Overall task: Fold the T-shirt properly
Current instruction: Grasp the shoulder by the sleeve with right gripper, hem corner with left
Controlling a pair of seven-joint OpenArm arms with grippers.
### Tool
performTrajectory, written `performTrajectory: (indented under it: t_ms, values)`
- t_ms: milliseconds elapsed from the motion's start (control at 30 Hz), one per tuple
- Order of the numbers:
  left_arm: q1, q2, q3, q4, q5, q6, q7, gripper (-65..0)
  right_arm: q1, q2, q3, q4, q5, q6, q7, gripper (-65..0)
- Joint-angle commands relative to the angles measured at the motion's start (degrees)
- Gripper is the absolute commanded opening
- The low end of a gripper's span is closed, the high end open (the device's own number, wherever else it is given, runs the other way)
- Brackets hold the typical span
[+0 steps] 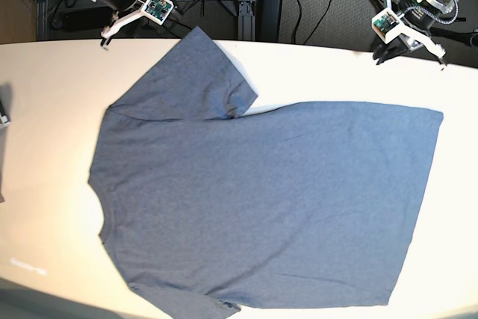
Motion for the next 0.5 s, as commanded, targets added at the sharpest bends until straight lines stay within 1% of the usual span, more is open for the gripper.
performTrajectory:
  t_ms: [0,67,100,200,300,367,467]
  values:
    - [0.4,-1.7,-0.3,1.0,0.7,1.5,-0.9,-48.4,0.7,2.2,-0.1,1.3,-0.8,0.4,0.9,-32.2]
    - [0.4,-3.8,-0.3,1.0,2.0,1.5,-0.9,-40.2,3.0,5.1,-1.0,1.3,-2.7,0.3,0.9,-27.4]
    - [0.3,-4.8,-0.3,1.0,2.1,1.5,-0.8,-39.1,4.3,6.6,-1.4,1.3,-3.4,0.3,0.9,-26.8]
    - [-0.3,-7.3,-0.3,1.0,2.2,3.0,-0.8,-39.1,7.9,10.6,-2.0,1.2,-3.6,0.4,0.9,-26.8]
    - [-1.5,-9.1,-0.3,1.0,1.6,3.0,-0.8,-39.2,11.0,14.3,-2.0,0.8,-3.4,0.7,0.9,-26.8]
    - [-2.3,-9.8,-0.3,0.9,0.5,3.0,-0.8,-39.2,12.6,16.7,-2.0,0.4,-3.2,1.7,1.2,-26.8]
    - [-3.5,-9.9,-0.3,0.9,-0.2,3.0,-0.9,-39.2,14.7,19.6,-2.0,-0.9,-2.7,2.8,1.8,-26.8]
